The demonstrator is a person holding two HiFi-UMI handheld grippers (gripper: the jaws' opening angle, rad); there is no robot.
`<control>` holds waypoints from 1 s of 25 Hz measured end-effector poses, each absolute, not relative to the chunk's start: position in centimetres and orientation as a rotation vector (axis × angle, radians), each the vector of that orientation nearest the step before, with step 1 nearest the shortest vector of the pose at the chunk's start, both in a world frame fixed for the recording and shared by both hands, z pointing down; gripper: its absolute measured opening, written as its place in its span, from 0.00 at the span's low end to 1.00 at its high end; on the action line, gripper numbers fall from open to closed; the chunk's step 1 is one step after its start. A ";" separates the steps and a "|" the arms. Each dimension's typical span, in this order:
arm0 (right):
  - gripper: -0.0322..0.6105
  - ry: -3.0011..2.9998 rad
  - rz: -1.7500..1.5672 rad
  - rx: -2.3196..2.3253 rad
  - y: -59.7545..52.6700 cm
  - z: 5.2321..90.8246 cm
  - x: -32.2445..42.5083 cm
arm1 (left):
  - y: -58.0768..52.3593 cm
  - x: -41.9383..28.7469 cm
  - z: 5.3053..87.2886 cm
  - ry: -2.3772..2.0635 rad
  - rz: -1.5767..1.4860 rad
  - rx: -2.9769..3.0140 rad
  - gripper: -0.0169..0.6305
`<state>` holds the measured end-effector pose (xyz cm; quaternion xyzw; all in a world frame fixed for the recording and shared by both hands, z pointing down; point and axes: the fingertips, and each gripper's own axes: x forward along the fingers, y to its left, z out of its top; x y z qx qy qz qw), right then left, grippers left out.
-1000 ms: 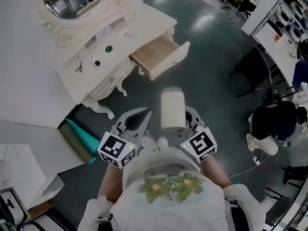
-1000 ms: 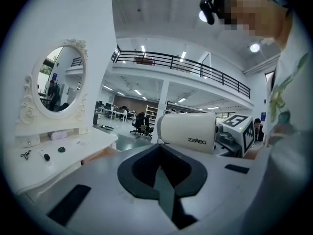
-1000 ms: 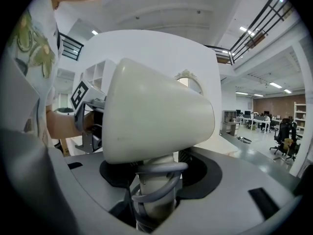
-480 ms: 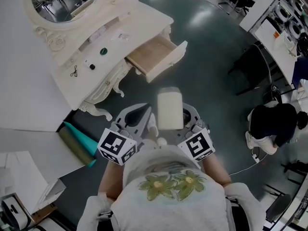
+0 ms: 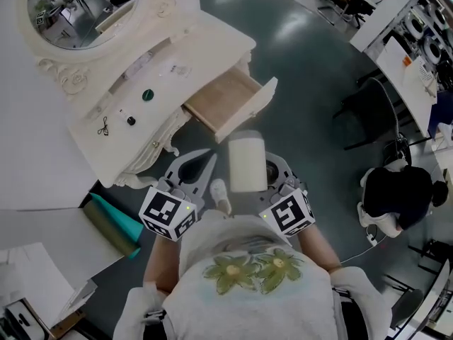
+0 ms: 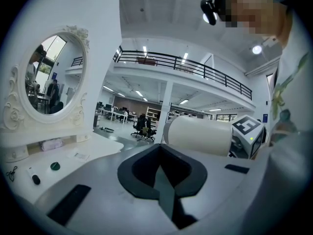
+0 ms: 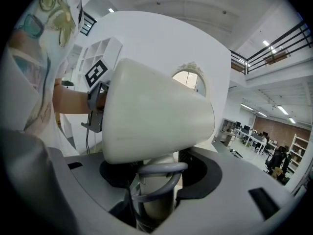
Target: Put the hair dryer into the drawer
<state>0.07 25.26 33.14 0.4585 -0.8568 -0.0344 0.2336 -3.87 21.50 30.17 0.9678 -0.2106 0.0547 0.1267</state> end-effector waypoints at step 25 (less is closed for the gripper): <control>0.43 -2.191 -0.281 0.941 14.3 39.1 -1.0 | 9.6 -5.8 34.9 -0.641 0.194 2.701 0.04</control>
